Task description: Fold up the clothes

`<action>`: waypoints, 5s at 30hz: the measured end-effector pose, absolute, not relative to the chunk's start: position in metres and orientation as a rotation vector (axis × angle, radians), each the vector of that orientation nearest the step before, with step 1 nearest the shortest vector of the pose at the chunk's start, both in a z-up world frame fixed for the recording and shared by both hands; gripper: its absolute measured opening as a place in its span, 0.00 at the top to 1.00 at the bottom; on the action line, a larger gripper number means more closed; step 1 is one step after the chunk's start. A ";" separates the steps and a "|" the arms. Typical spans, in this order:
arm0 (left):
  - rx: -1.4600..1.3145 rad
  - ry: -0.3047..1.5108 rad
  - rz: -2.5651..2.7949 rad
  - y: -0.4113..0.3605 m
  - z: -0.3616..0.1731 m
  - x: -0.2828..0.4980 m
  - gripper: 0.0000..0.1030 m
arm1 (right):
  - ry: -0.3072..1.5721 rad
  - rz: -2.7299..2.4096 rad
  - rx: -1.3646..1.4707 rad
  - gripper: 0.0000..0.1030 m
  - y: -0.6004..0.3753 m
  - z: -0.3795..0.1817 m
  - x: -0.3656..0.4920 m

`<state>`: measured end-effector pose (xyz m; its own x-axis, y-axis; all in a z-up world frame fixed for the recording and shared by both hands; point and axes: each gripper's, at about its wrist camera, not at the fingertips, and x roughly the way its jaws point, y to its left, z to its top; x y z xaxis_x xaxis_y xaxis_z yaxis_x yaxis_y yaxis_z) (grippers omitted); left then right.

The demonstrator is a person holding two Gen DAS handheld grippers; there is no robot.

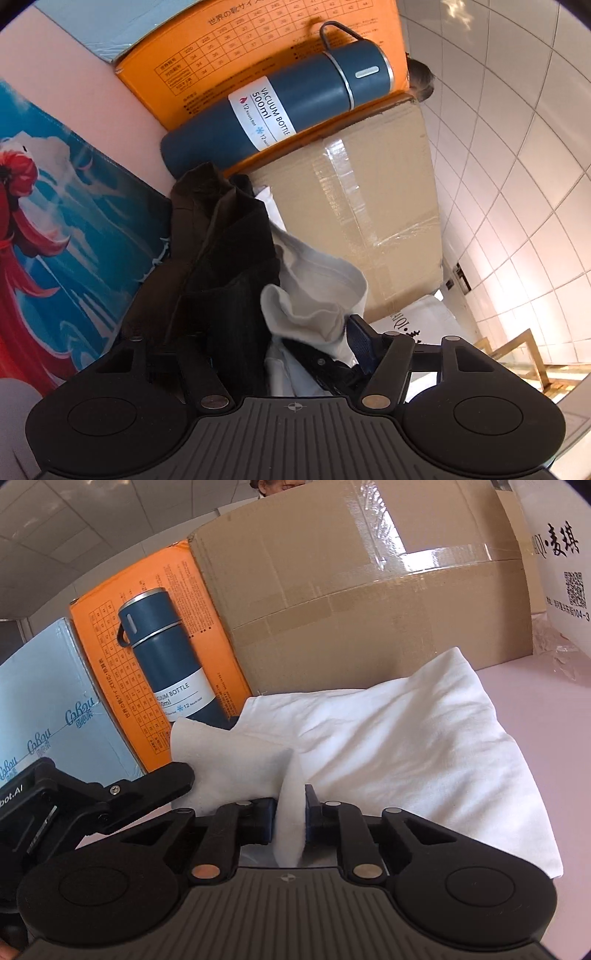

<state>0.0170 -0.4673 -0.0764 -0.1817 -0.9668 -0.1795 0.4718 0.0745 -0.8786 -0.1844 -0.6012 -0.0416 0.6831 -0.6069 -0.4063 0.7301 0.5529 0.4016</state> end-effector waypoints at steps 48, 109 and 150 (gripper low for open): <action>-0.409 0.085 -0.709 -0.038 0.046 0.048 0.93 | -0.093 -0.206 0.844 0.93 -0.431 0.008 -0.207; 0.381 0.637 -1.015 -0.182 -0.023 0.140 0.03 | 0.702 -0.337 0.281 0.17 -0.497 -0.038 -0.053; 0.630 0.436 -0.629 -0.240 -0.020 0.211 0.15 | 0.557 -0.483 0.170 0.84 -0.511 -0.034 -0.003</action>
